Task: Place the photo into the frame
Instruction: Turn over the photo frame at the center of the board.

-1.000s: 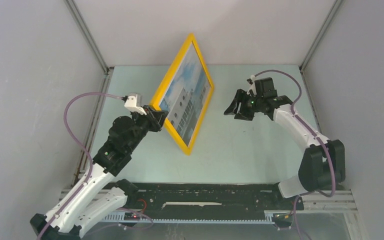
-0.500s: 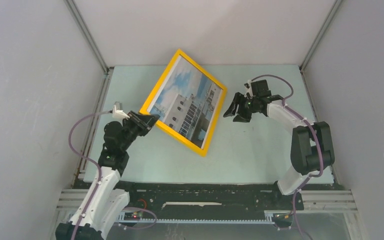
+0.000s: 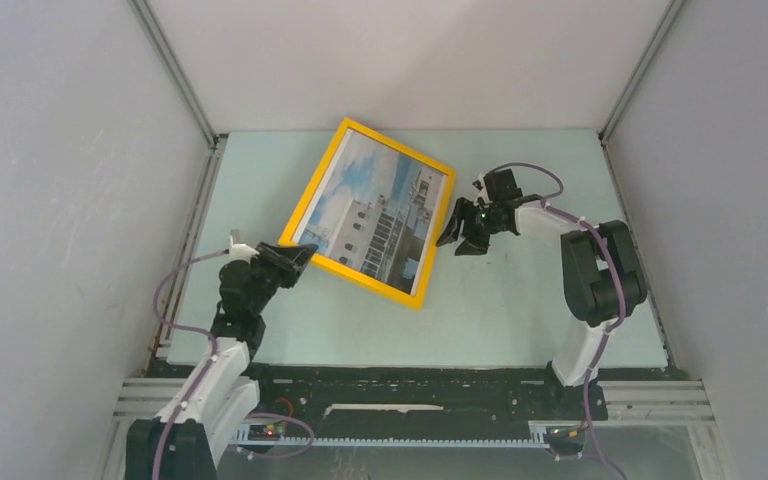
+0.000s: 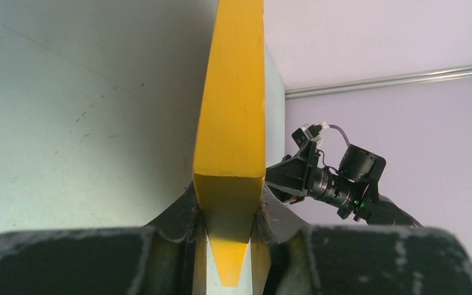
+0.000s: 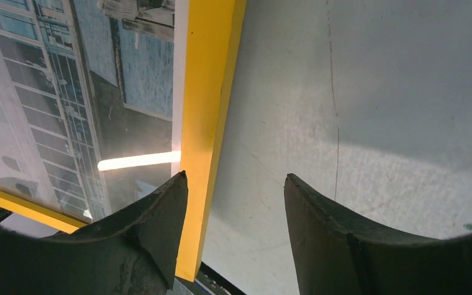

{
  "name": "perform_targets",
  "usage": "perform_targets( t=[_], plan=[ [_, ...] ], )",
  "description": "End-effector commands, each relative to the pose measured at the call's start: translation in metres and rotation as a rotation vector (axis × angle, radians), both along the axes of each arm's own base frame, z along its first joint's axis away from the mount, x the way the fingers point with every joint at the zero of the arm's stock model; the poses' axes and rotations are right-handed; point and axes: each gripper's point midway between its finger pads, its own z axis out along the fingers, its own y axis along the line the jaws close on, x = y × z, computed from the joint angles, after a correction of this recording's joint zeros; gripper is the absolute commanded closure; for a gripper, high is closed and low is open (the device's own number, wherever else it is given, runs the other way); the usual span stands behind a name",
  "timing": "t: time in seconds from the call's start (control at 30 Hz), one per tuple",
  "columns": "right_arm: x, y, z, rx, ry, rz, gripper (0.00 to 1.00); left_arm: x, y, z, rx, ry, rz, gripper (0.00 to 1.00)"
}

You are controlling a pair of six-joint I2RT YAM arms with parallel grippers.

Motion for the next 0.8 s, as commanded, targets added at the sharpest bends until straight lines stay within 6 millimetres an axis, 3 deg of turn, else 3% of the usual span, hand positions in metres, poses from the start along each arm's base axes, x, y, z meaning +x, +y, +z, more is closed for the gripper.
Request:
perform_targets(
  t=[0.0, 0.2, 0.3, 0.37, 0.57, 0.77],
  plan=[
    [0.009, 0.009, -0.006, 0.036, -0.004, -0.011, 0.33, 0.006, 0.021, -0.036, 0.072, 0.008, 0.096, 1.00],
    [0.013, 0.015, -0.015, 0.063, 0.015, -0.021, 0.34, 0.006, 0.032, -0.088, 0.139, 0.204, 0.120, 1.00],
    [0.015, 0.017, -0.019, 0.074, 0.019, -0.023, 0.36, -0.005, 0.043, -0.122, 0.160, 0.382, 0.169, 1.00],
    [0.014, 0.019, -0.023, 0.077, 0.030, -0.021, 0.40, -0.009, 0.050, -0.134, 0.151, 0.436, 0.207, 1.00],
    [0.005, 0.026, -0.035, 0.044, 0.053, 0.003, 0.39, -0.009, 0.061, -0.146, 0.158, 0.541, 0.228, 0.98],
    [0.002, 0.041, -0.033, 0.067, 0.059, 0.011, 0.39, -0.010, 0.070, -0.144, 0.170, 0.599, 0.265, 0.68]
  ],
)
